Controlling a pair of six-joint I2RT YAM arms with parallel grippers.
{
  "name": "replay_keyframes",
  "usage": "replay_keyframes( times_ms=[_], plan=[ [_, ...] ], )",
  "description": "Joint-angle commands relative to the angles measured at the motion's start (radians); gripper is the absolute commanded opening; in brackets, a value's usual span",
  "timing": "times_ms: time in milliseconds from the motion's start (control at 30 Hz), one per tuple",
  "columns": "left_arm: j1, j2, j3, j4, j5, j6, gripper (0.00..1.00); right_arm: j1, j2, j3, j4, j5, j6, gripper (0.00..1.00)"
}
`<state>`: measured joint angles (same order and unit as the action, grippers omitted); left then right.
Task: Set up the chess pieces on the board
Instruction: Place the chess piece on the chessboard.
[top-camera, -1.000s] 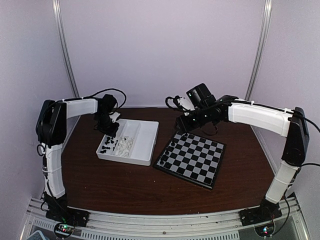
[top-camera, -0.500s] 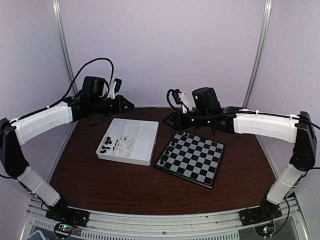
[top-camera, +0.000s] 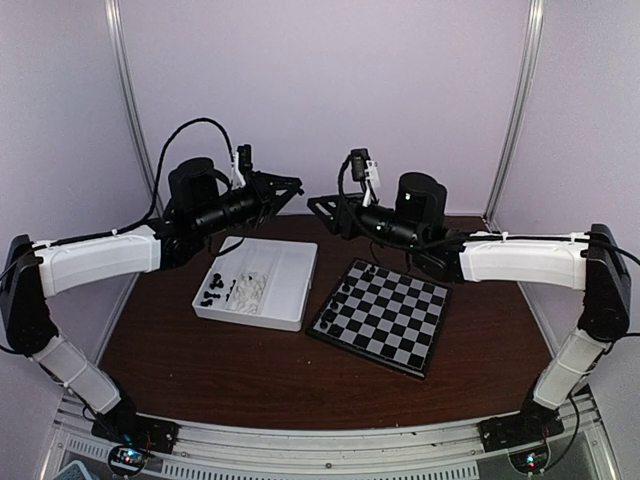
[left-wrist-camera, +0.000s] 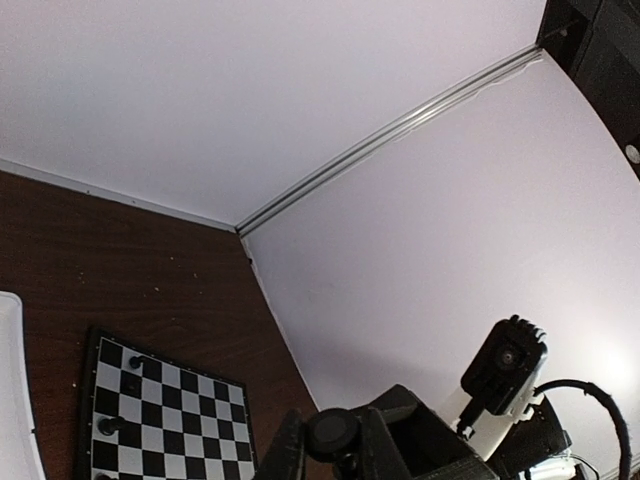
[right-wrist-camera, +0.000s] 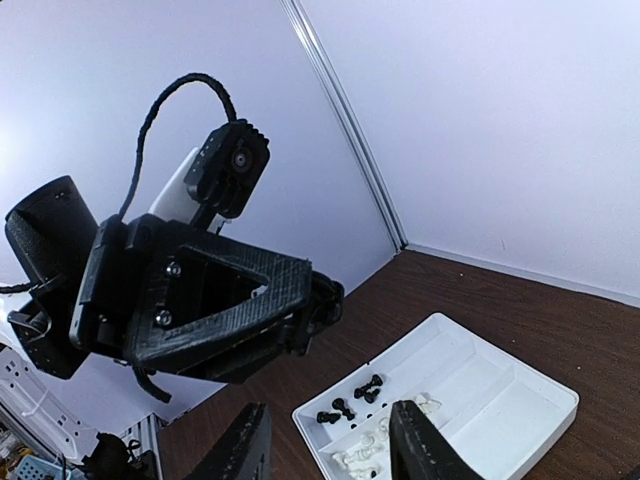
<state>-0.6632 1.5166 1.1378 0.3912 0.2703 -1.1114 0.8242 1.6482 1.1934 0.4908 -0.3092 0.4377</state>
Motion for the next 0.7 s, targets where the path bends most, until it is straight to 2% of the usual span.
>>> replay_keyframes(
  times_ms=[0,233,667],
  plan=[
    [-0.029,0.025,0.022,0.147,-0.032,-0.051,0.11,0.000,0.039,0.041,0.076,0.020,0.016,0.43],
    [-0.047,0.038,0.028,0.163,-0.032,-0.055,0.12,0.000,0.042,0.043,0.098,0.027,0.003,0.36],
    [-0.051,0.058,0.030,0.172,-0.009,-0.067,0.12,0.000,0.051,0.072,0.060,0.053,-0.048,0.31]
  ],
)
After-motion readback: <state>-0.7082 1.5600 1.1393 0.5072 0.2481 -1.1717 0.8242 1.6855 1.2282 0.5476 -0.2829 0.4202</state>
